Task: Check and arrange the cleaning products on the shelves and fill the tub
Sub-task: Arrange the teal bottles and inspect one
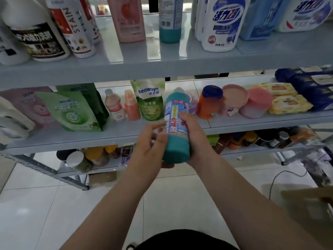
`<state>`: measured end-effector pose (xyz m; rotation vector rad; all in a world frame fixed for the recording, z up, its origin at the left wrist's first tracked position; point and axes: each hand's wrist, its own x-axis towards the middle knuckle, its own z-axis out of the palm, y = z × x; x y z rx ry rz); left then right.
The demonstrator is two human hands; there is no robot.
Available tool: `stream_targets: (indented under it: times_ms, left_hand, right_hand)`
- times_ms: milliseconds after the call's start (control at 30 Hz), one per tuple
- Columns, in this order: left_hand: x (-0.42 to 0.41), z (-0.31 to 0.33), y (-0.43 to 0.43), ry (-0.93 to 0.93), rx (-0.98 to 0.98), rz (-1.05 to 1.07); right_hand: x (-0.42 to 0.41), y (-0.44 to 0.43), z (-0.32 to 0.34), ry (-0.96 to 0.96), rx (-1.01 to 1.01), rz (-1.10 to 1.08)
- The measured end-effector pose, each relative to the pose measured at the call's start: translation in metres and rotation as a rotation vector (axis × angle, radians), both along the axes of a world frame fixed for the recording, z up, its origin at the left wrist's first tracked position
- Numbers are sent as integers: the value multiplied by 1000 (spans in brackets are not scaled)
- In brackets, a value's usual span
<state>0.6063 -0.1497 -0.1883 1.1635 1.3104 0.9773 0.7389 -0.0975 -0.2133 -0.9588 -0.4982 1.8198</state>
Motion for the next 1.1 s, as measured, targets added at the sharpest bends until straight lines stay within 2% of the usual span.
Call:
stream_targets:
  times_ms: [100, 167, 267, 400, 567, 700, 800, 867, 967, 1033, 1100]
  left_hand:
    - [5, 8, 1, -375, -395, -53]
    - [9, 10, -1, -481, -515, -94]
    - [15, 16, -4, -533, -508, -100]
    - [19, 17, -5, -742, -582, -88]
    - [5, 0, -4, -739, -541, -97]
    - [-26, -18, 3, -501, -372, -209]
    - [-45, -28, 4, -132, -128, -295]
    - [-47, -30, -1, 58, 15, -265]
    - [-42, -35, -10, 337, 205, -107]
    - [-38, -37, -20, 391, 313, -88]
    - [-36, -31, -31, 316, 292, -117]
  right_hand:
    - [7, -1, -6, 60, 48, 4]
    - [8, 1, -10, 57, 56, 33]
    - [7, 3, -10, 117, -10, 80]
    - [2, -1, -24, 328, -52, 25]
    - [-3, -4, -26, 314, 104, 62]
    - [-1, -3, -18, 222, 282, 113]
    - [-5, -9, -10, 178, 323, 93]
    - [-15, -15, -6, 96, 355, 28]
    - [-32, -21, -4, -26, 364, -128]
    - [-34, -24, -2, 43, 298, -157]
    - [-28, -25, 1, 94, 318, -131]
